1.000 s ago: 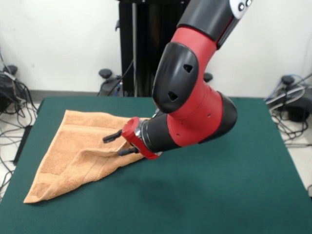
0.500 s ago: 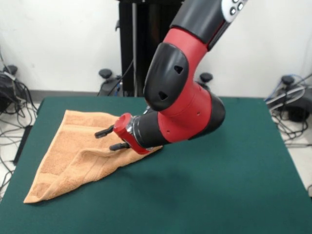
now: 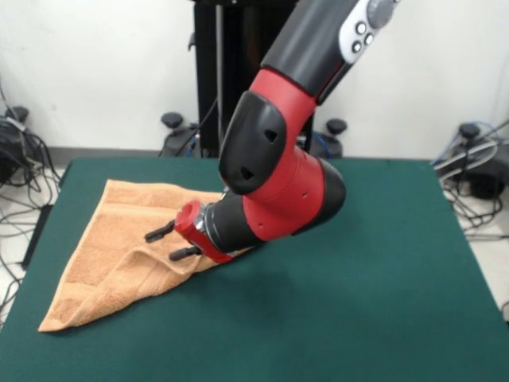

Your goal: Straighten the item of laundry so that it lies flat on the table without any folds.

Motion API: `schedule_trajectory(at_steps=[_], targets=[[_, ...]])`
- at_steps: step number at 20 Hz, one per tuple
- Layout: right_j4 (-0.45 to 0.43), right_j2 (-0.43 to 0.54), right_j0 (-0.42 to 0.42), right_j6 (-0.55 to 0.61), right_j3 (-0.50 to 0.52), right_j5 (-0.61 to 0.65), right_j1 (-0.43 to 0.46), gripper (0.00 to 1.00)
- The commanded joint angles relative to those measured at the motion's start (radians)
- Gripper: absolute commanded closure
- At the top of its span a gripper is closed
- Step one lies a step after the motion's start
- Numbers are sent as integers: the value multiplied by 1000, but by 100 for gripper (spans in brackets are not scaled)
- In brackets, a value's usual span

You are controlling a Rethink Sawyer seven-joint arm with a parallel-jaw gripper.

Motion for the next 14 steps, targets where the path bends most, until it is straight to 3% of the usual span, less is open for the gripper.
schedule_trajectory(at_steps=[1,7,14], targets=[[69,64,-8,316,-76,-40,85,0],[60,96,30,248,16,37,-8,0],[4,112,102,77,226,149,-263,0]])
